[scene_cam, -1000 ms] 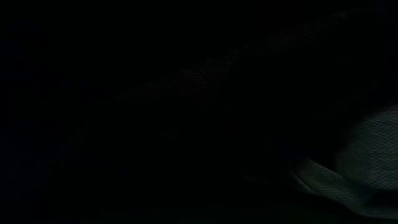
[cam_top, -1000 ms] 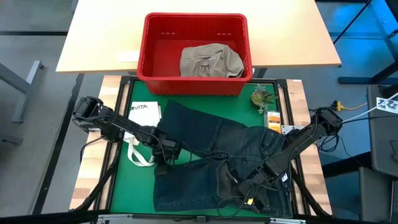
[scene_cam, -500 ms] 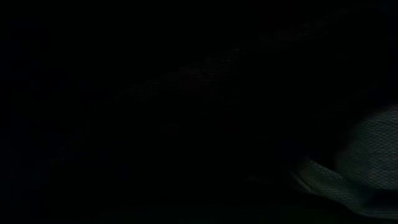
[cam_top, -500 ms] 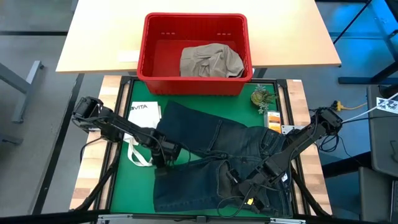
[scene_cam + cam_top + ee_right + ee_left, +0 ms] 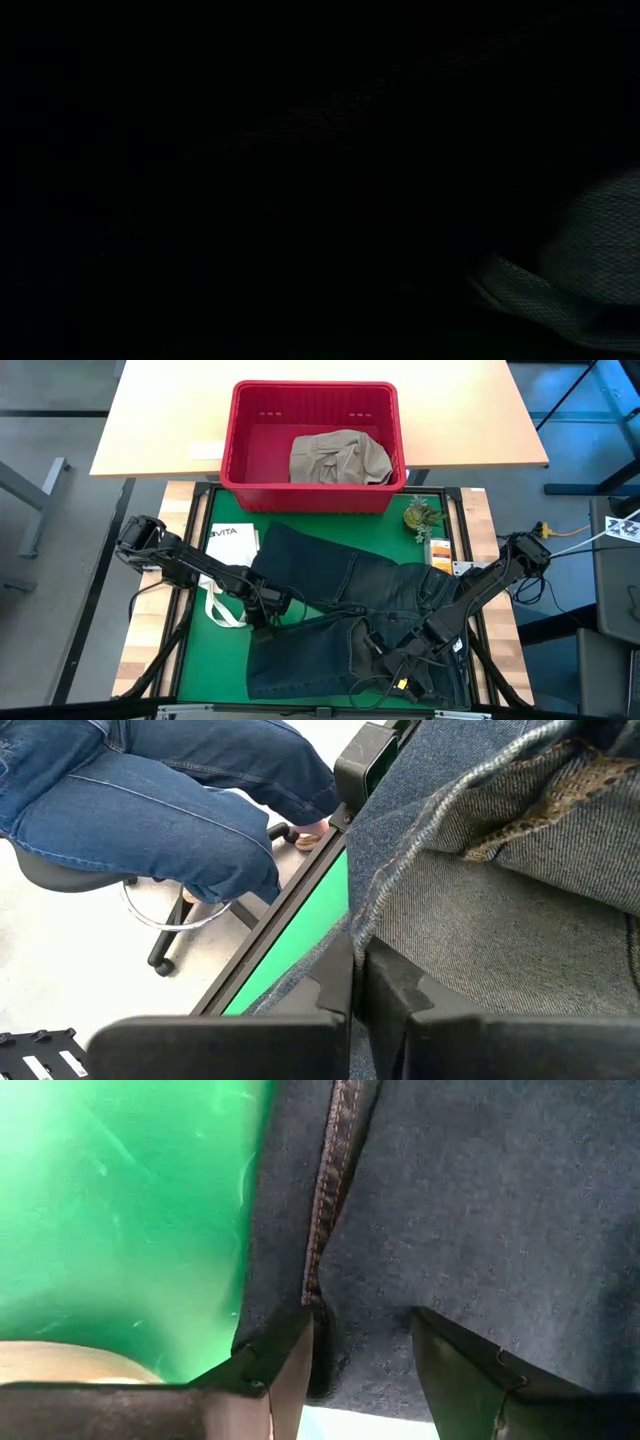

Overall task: Fold Laundry from Bin
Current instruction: Fold the dark blue jeans

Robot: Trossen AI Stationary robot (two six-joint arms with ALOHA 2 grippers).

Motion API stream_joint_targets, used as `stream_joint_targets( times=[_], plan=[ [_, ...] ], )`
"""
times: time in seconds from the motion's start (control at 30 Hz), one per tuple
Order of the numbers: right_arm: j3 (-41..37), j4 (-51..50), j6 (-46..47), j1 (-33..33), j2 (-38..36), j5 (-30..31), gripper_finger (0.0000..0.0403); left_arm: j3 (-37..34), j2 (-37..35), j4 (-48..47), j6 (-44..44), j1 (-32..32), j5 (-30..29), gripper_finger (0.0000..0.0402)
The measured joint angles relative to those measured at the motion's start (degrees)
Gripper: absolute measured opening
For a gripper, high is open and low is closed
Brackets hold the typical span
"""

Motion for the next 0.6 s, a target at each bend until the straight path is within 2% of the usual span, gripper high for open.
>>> stream_joint_targets(
  times=[0.1,0.2,0.43,0.6],
  plan=[
    [0.00,0.00,0.00,0.00,0.00,0.00,0.0017,0.00,0.00,0.00,1.28,-0.62,1.56,0.0152],
    [0.00,-0.04,0.00,0.00,0.00,0.00,0.0017,0.00,0.00,0.01,3.17,-1.68,2.95,0.0122],
    [0.00,0.00,0.00,0.00,0.00,0.00,0.0017,0.00,0.00,0.02,3.20,-3.89,2.30,0.0015],
    [0.00,0.00,0.00,-0.02,0.00,0.06,0.0017,0.00,-0.22,-0.24,1.43,-5.44,2.74,0.0007]
  ],
)
